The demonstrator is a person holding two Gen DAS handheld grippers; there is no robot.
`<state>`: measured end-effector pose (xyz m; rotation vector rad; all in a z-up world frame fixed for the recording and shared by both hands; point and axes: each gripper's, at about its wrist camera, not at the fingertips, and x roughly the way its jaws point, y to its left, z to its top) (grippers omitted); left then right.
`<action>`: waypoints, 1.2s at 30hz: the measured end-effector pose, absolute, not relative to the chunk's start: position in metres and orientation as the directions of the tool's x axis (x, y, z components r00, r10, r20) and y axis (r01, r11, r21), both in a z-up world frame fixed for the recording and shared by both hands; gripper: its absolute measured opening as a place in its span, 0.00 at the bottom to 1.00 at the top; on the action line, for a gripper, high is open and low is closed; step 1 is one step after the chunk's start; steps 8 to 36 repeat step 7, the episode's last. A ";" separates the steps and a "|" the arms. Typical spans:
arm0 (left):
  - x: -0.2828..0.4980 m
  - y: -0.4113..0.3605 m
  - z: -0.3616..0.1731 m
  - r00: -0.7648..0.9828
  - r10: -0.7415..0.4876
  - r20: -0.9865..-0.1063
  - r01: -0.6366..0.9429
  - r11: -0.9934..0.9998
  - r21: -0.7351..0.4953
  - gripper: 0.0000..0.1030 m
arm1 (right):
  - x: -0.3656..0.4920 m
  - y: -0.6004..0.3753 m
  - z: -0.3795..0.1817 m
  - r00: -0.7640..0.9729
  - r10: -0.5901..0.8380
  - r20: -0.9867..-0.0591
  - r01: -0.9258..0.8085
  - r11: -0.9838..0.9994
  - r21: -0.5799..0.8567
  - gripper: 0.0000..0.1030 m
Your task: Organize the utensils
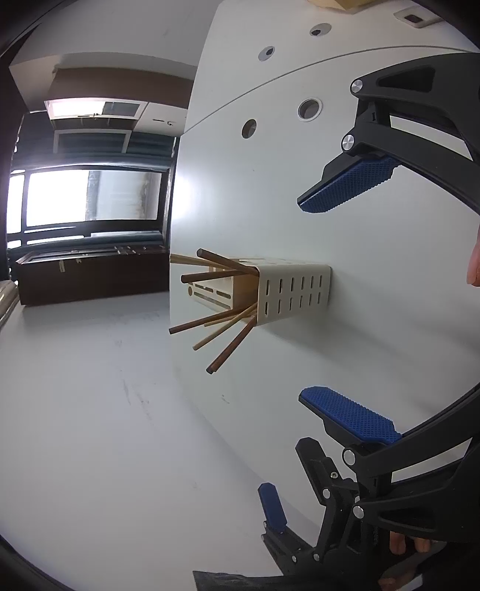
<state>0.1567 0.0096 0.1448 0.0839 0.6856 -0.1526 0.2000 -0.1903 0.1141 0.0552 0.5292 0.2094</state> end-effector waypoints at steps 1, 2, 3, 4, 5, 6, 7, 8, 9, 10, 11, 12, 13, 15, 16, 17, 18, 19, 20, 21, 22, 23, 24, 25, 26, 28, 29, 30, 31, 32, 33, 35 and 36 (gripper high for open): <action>0.157 0.010 0.145 0.763 -0.112 -0.636 0.167 0.986 0.027 0.95 | 0.200 -0.191 0.114 0.845 0.211 -0.491 -0.181 0.977 0.109 0.93; 0.156 0.010 0.144 0.763 -0.112 -0.637 0.167 0.985 0.028 0.95 | 0.200 -0.192 0.114 0.847 0.210 -0.489 -0.178 0.978 0.112 0.93; 0.156 0.009 0.144 0.763 -0.112 -0.637 0.168 0.985 0.028 0.95 | 0.200 -0.193 0.114 0.846 0.210 -0.489 -0.177 0.978 0.114 0.93; 0.156 0.009 0.144 0.763 -0.112 -0.636 0.167 0.986 0.028 0.95 | 0.200 -0.194 0.114 0.846 0.212 -0.489 -0.178 0.977 0.116 0.93; 0.156 0.009 0.144 0.764 -0.112 -0.636 0.167 0.986 0.027 0.95 | 0.200 -0.194 0.114 0.846 0.212 -0.490 -0.178 0.977 0.115 0.93; 0.156 0.009 0.144 0.764 -0.113 -0.635 0.167 0.986 0.025 0.95 | 0.200 -0.193 0.113 0.845 0.213 -0.491 -0.180 0.977 0.115 0.93; 0.156 0.010 0.144 0.764 -0.114 -0.635 0.166 0.986 0.023 0.95 | 0.200 -0.193 0.113 0.844 0.214 -0.491 -0.181 0.977 0.114 0.93; 0.156 0.010 0.144 0.764 -0.114 -0.635 0.166 0.986 0.023 0.95 | 0.200 -0.193 0.113 0.844 0.214 -0.491 -0.181 0.977 0.114 0.93; 0.156 0.010 0.144 0.764 -0.114 -0.635 0.166 0.986 0.023 0.95 | 0.200 -0.193 0.113 0.844 0.214 -0.491 -0.181 0.977 0.114 0.93; 0.156 0.010 0.144 0.764 -0.114 -0.635 0.166 0.986 0.023 0.95 | 0.200 -0.193 0.113 0.844 0.214 -0.491 -0.181 0.977 0.114 0.93; 0.156 0.010 0.144 0.764 -0.114 -0.635 0.166 0.986 0.023 0.95 | 0.200 -0.193 0.113 0.844 0.214 -0.491 -0.181 0.977 0.114 0.93; 0.156 0.010 0.144 0.764 -0.114 -0.635 0.166 0.986 0.023 0.95 | 0.200 -0.193 0.113 0.844 0.214 -0.491 -0.181 0.977 0.114 0.93; 0.156 0.010 0.144 0.764 -0.114 -0.635 0.166 0.986 0.023 0.95 | 0.200 -0.193 0.113 0.844 0.214 -0.491 -0.181 0.977 0.114 0.93; 0.156 0.010 0.144 0.764 -0.114 -0.635 0.166 0.986 0.023 0.95 | 0.200 -0.193 0.113 0.844 0.214 -0.491 -0.181 0.977 0.114 0.93; 0.156 0.010 0.144 0.764 -0.114 -0.635 0.166 0.986 0.023 0.95 | 0.200 -0.193 0.113 0.844 0.214 -0.491 -0.181 0.977 0.114 0.93; 0.156 0.010 0.144 0.764 -0.114 -0.635 0.166 0.986 0.023 0.95 | 0.200 -0.193 0.113 0.844 0.214 -0.491 -0.181 0.977 0.114 0.93; 0.156 0.010 0.144 0.764 -0.114 -0.635 0.166 0.986 0.023 0.95 | 0.200 -0.193 0.113 0.844 0.214 -0.491 -0.181 0.977 0.114 0.93; 0.156 0.010 0.144 0.764 -0.114 -0.635 0.166 0.986 0.023 0.95 | 0.200 -0.193 0.113 0.844 0.214 -0.491 -0.181 0.977 0.114 0.93; 0.156 0.010 0.144 0.764 -0.114 -0.635 0.166 0.986 0.023 0.95 | 0.200 -0.193 0.113 0.844 0.214 -0.491 -0.181 0.977 0.114 0.93; 0.156 0.010 0.144 0.764 -0.114 -0.635 0.166 0.986 0.023 0.95 | 0.200 -0.193 0.113 0.844 0.214 -0.491 -0.181 0.977 0.114 0.93; 0.156 0.010 0.144 0.764 -0.114 -0.635 0.166 0.986 0.023 0.95 | 0.200 -0.193 0.113 0.844 0.214 -0.491 -0.181 0.977 0.114 0.93; 0.156 0.010 0.144 0.764 -0.114 -0.635 0.166 0.986 0.023 0.95 | 0.200 -0.193 0.113 0.844 0.214 -0.491 -0.181 0.977 0.114 0.93; 0.156 0.010 0.144 0.764 -0.114 -0.635 0.166 0.986 0.023 0.95 | 0.200 -0.193 0.113 0.844 0.214 -0.491 -0.181 0.977 0.114 0.93; 0.156 0.010 0.144 0.764 -0.114 -0.635 0.166 0.986 0.023 0.95 | 0.200 -0.193 0.113 0.844 0.214 -0.491 -0.181 0.977 0.114 0.93; 0.156 0.010 0.144 0.764 -0.114 -0.635 0.166 0.986 0.023 0.95 | 0.200 -0.193 0.113 0.844 0.214 -0.491 -0.181 0.977 0.114 0.93; 0.156 0.010 0.144 0.764 -0.114 -0.635 0.166 0.986 0.023 0.95 | 0.200 -0.193 0.113 0.844 0.214 -0.491 -0.181 0.977 0.114 0.93; 0.156 0.010 0.144 0.764 -0.114 -0.635 0.166 0.986 0.023 0.95 | 0.200 -0.193 0.113 0.844 0.214 -0.491 -0.181 0.977 0.114 0.93; 0.156 0.010 0.144 0.764 -0.114 -0.635 0.166 0.986 0.023 0.95 | 0.200 -0.193 0.113 0.844 0.214 -0.491 -0.181 0.977 0.114 0.93; 0.156 0.010 0.144 0.764 -0.114 -0.635 0.166 0.986 0.023 0.95 | 0.200 -0.193 0.113 0.844 0.214 -0.491 -0.181 0.977 0.114 0.93; 0.156 0.010 0.144 0.764 -0.114 -0.635 0.166 0.986 0.023 0.95 | 0.200 -0.193 0.113 0.844 0.214 -0.491 -0.181 0.977 0.114 0.93; 0.156 0.010 0.144 0.764 -0.114 -0.635 0.166 0.986 0.023 0.95 | 0.200 -0.193 0.113 0.844 0.214 -0.491 -0.181 0.977 0.114 0.93; 0.156 0.010 0.144 0.764 -0.114 -0.635 0.166 0.986 0.023 0.95 | 0.200 -0.193 0.113 0.844 0.214 -0.491 -0.181 0.977 0.114 0.93; 0.156 0.010 0.144 0.764 -0.114 -0.635 0.166 0.986 0.023 0.95 | 0.200 -0.193 0.113 0.844 0.214 -0.491 -0.181 0.977 0.114 0.93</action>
